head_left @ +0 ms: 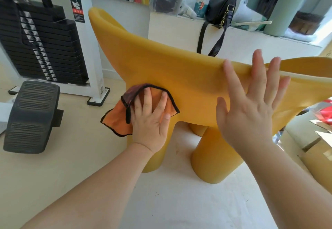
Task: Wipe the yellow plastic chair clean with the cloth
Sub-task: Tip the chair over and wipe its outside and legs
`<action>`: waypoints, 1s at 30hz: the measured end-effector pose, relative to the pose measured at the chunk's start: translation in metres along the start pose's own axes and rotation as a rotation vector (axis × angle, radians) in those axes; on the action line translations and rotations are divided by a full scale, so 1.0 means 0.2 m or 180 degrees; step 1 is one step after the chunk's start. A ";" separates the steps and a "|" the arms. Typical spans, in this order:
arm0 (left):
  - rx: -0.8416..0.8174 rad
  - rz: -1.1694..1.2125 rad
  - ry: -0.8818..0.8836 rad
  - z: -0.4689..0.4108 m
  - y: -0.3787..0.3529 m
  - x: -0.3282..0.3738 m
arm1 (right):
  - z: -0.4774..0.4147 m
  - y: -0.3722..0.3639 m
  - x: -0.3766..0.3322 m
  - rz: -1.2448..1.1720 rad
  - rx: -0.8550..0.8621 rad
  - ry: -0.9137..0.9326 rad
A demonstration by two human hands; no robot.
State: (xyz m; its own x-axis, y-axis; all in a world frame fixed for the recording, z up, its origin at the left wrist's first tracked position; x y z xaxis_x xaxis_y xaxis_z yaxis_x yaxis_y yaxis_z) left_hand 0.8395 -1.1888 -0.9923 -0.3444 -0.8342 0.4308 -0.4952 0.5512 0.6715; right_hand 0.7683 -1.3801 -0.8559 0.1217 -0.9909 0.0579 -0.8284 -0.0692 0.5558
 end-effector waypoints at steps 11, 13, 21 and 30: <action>0.0050 0.0387 0.0303 0.04 -0.11 0.24 | -0.08 0.04 0.07 -0.0140 -0.0159 0.0207; -0.0146 0.0342 0.0331 0.13 -0.17 0.16 | -0.07 0.06 0.10 -0.0148 -0.0222 0.0311; 0.0264 0.0524 0.0364 -0.01 -0.09 0.38 | -0.10 0.12 0.18 -0.0620 -0.0661 0.0472; -0.0476 0.0988 0.0281 0.19 -0.27 0.48 | 0.52 -0.07 0.16 -0.2481 0.0226 -0.3303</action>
State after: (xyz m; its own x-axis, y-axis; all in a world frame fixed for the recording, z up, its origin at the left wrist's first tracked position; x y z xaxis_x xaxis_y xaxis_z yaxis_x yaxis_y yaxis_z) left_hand 0.8028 -1.2981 -1.0109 -0.3866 -0.6292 0.6743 -0.2534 0.7755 0.5783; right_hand 0.7270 -1.4229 -0.9471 0.1303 -0.3114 -0.9413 -0.7626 -0.6382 0.1055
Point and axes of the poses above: each hand's wrist, its own z-axis away from the middle knuckle, its own y-axis out of the back of the hand, x = y × z, the point moved 3 cm from there along -z, towards the middle knuckle, and after that the axes turned 2 degrees about -z, right-handed, at the moved point
